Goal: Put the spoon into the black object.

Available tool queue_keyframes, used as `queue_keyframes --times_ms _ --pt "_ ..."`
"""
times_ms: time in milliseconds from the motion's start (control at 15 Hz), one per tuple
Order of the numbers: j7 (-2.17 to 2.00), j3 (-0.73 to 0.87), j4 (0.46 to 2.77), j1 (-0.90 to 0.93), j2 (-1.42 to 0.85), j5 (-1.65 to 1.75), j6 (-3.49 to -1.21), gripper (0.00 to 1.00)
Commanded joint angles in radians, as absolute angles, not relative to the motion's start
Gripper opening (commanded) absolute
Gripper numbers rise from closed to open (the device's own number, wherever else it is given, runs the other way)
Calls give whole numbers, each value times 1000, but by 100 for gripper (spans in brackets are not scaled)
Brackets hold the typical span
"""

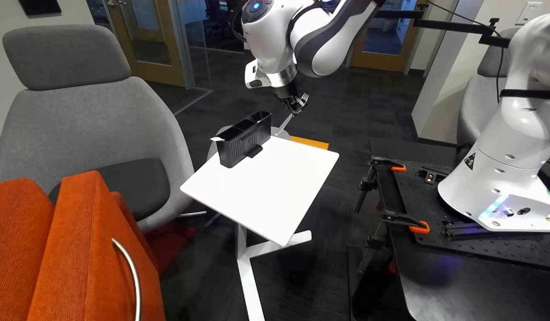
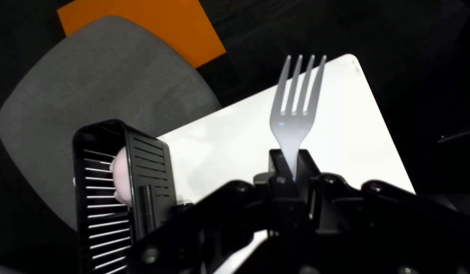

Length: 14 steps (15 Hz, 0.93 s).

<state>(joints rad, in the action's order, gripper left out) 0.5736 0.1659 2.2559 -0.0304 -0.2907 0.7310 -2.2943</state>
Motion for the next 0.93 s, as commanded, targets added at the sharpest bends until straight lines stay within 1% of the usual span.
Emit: queue_keyframes --times_ms 0,600,667,867 --pt "597 142 2227 -35 -261 914 -2209 3" --pt "611 120 2180 -44 -338 1424 -2184 3" --pt "617 104 2199 -65 -320 1347 -2205 11" --pt "617 104 2193 -65 -335 1407 -2205 11"
